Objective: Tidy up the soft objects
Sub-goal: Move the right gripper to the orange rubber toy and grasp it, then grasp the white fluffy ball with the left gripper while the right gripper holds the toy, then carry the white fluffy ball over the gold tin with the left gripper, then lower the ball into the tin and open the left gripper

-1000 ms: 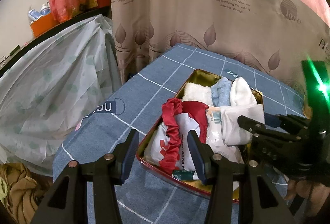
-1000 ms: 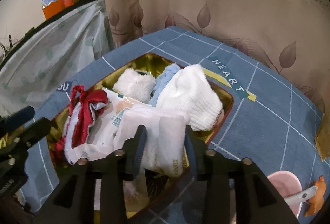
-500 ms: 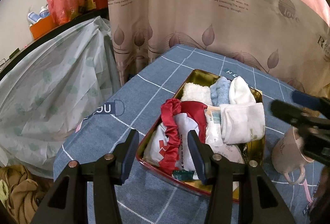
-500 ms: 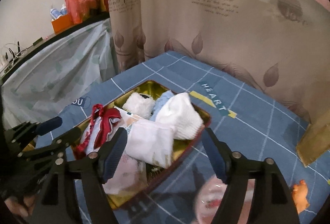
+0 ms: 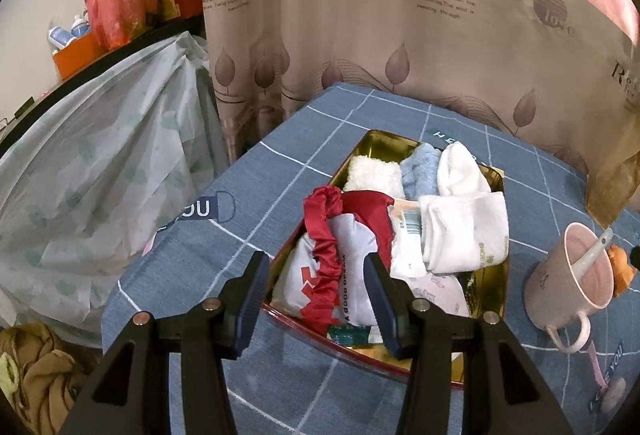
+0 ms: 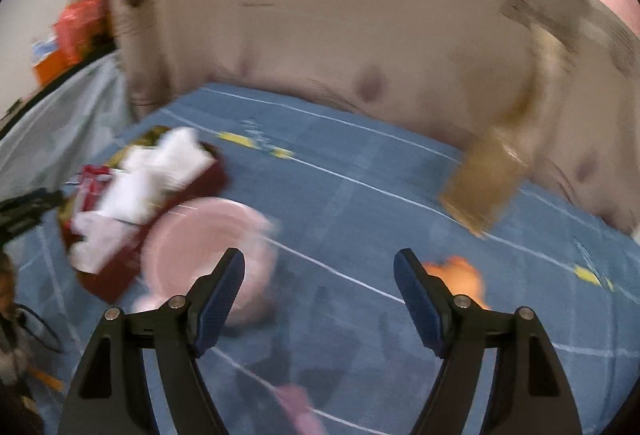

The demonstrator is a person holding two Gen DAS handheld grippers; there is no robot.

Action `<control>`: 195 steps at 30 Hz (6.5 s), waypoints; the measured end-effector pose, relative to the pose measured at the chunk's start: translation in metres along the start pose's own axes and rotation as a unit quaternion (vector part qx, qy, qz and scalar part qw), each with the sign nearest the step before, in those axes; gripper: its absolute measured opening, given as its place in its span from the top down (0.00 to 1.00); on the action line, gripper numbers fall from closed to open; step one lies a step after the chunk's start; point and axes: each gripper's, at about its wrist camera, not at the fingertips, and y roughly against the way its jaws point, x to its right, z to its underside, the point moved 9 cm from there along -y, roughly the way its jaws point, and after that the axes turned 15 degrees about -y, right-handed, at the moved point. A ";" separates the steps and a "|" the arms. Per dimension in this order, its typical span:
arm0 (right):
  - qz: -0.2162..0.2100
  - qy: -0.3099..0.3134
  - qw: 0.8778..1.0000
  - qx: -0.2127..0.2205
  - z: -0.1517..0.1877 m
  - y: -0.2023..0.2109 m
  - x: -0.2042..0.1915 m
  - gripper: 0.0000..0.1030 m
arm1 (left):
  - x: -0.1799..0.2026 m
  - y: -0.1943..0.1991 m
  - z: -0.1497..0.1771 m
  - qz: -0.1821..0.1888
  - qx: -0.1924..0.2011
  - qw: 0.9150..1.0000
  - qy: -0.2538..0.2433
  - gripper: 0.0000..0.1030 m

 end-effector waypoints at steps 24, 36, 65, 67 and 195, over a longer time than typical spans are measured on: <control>0.073 -0.045 0.996 -0.031 0.034 -0.076 0.119 0.22 | 0.045 0.016 -0.004 0.006 0.033 0.996 -0.083 0.52; 0.043 -0.046 0.997 -0.032 0.028 -0.090 0.120 0.45 | 0.157 0.066 0.016 0.121 0.053 0.973 -0.188 0.47; 0.091 -0.117 0.989 -0.026 0.077 -0.028 0.201 0.52 | 0.375 0.106 0.083 0.309 0.017 0.884 -0.351 0.47; 0.089 -0.118 0.989 -0.025 0.077 -0.027 0.201 0.52 | 0.381 0.108 0.087 0.317 0.014 0.878 -0.358 0.47; 0.078 -0.122 0.989 -0.025 0.079 -0.027 0.204 0.50 | 0.063 -0.118 -0.089 0.023 -0.070 0.991 -0.115 0.65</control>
